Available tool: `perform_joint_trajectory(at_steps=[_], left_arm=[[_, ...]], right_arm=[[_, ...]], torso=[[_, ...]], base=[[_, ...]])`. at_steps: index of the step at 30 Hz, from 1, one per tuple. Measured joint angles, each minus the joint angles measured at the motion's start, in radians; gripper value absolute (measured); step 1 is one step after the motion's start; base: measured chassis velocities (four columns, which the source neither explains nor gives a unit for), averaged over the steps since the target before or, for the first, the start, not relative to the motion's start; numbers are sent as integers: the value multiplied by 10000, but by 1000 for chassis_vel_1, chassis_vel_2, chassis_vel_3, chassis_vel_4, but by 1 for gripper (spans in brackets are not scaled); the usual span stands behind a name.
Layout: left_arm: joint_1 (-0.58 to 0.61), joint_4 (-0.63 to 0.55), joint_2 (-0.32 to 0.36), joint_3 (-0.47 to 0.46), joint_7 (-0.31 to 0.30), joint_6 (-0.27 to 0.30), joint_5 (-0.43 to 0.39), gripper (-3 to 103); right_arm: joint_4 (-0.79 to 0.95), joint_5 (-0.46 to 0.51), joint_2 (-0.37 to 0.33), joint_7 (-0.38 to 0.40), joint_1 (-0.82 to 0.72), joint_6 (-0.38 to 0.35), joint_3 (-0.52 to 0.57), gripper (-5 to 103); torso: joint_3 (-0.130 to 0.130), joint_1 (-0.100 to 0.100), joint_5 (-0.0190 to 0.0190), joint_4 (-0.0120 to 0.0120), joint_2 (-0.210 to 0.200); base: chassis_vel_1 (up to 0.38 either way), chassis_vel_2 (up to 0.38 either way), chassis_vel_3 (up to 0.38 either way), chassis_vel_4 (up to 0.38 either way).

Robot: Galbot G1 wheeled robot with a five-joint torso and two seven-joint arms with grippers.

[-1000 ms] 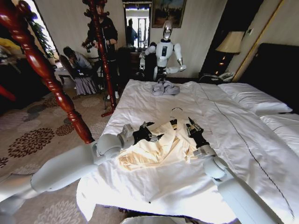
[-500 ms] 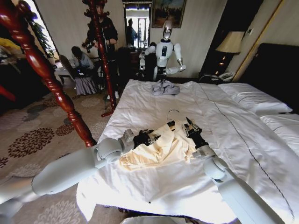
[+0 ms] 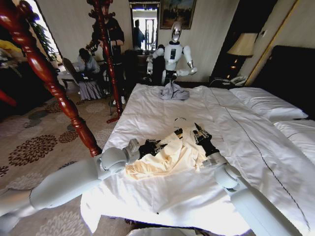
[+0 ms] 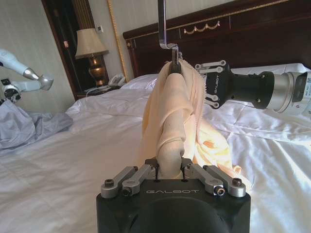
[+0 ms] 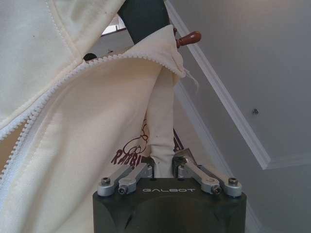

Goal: Pick up the clothes from the bed and hang them on the clothes hanger.

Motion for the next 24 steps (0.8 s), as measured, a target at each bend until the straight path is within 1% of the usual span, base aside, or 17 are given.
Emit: perform_joint_trajectory(at_steps=[4,11,12,13,14,15,16,18,19,20,22,23,24], left_arm=[[106,141,-78,-4,74,-381,271,19],[95,200,-89,-14,75,-480,312,19],[94,240,-111,-23,78,-488,312,19],[110,291,-143,-42,78,-497,311,19],[123,304,-157,-62,74,-506,312,19],[162,313,-172,-90,71,-517,312,18],[162,313,-172,-90,71,-517,312,18],[214,307,-176,-95,64,-517,310,18],[232,300,-174,-102,61,-517,305,18],[305,294,-173,-140,52,-524,287,18],[332,294,-173,-157,50,-532,281,18],[354,292,-167,-173,47,-551,276,18],[354,292,-167,-173,47,-551,276,18]], right_arm=[[-2,109,-1,-6,4,-12,-14,18],[64,68,-15,-56,-104,-11,53,18],[109,93,-23,-96,-112,-44,64,15],[170,114,-29,-120,-121,-75,65,21],[193,118,-29,-132,-131,-82,63,21],[196,124,-36,-148,-147,-92,66,26],[196,124,-36,-148,-147,-92,66,26],[196,125,-40,-168,-162,-92,67,37],[196,129,-39,-186,-165,-91,67,37],[178,145,-42,-243,-172,-70,64,47],[163,146,-42,-257,-174,-55,60,47],[143,147,-36,-266,-178,-30,51,58],[143,147,-36,-266,-178,-30,51,58]], torso=[[0,1,0,-2,-1],[0,0,1,-1,0],[0,0,1,-2,0],[0,0,0,-2,-1],[0,0,0,-2,-1],[0,1,0,-1,0],[0,1,0,-1,0],[0,0,0,-1,0],[0,0,1,-2,0],[0,0,0,-1,0],[0,1,0,-1,-1],[0,0,0,0,0],[0,0,0,0,0]], base=[[0,0,0,0],[0,0,0,0],[0,0,0,0],[0,0,0,0],[0,0,0,0],[0,0,0,0],[0,0,0,0],[0,0,0,0],[0,0,0,0],[0,0,0,0],[0,0,0,0],[0,0,0,0],[0,0,0,0]])
